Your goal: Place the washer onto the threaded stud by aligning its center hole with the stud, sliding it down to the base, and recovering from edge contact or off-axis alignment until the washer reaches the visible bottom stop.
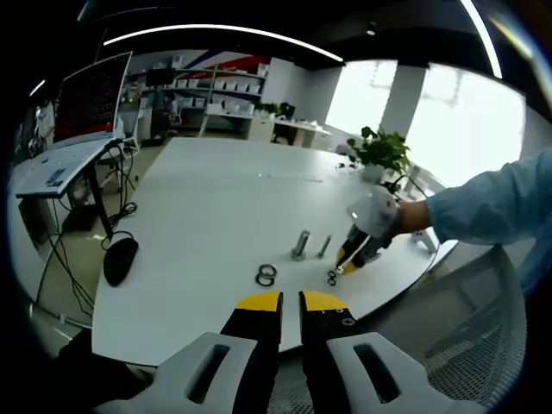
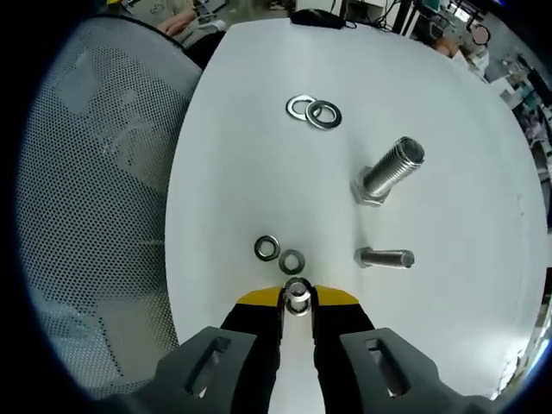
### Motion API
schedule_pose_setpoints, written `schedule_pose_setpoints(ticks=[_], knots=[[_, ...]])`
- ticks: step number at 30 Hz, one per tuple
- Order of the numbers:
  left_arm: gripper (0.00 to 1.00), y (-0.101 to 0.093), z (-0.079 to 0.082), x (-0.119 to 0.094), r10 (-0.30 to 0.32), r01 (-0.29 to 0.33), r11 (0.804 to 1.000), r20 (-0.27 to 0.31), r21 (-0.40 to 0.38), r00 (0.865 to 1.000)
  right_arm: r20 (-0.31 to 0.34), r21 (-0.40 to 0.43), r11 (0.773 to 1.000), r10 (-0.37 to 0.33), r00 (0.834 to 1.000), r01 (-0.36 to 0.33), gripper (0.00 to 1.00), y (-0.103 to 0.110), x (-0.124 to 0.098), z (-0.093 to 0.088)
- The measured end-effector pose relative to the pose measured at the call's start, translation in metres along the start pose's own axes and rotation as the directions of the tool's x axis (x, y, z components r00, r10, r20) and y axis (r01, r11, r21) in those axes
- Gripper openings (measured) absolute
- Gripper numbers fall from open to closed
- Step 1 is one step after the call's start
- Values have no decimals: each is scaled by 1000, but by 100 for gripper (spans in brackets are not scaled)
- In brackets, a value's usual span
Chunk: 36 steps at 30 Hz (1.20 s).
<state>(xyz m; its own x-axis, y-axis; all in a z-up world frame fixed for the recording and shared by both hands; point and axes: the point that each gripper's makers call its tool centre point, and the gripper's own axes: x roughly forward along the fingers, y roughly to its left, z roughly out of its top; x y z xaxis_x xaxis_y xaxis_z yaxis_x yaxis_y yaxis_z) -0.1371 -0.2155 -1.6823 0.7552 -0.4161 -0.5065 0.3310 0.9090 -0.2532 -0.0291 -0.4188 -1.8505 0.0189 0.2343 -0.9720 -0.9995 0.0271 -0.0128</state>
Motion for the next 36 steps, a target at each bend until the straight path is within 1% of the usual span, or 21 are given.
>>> schedule_pose_setpoints(ticks=[11, 19, 25, 36], knots=[[5, 0, -1, 0, 0, 0, 1000, -5, 1, 1000, -2, 14, 1000, -7, 1000, 7, 14, -3, -13, -9], [5, 0, -1, 0, -1, 1, 1000, -8, 2, 1000, -12, 0, 1000, -8, 1000, 8, 14, -5, -25, -12], [5, 0, -1, 0, -1, 1, 1000, -8, 3, 1000, 7, 4, 1000, -22, 1000, 22, 14, -7, -34, -6], [5, -1, 0, 0, -2, 2, 1000, -3, 3, 1000, 28, -7, 998, -64, 998, 64, 14, -19, -47, 6]])
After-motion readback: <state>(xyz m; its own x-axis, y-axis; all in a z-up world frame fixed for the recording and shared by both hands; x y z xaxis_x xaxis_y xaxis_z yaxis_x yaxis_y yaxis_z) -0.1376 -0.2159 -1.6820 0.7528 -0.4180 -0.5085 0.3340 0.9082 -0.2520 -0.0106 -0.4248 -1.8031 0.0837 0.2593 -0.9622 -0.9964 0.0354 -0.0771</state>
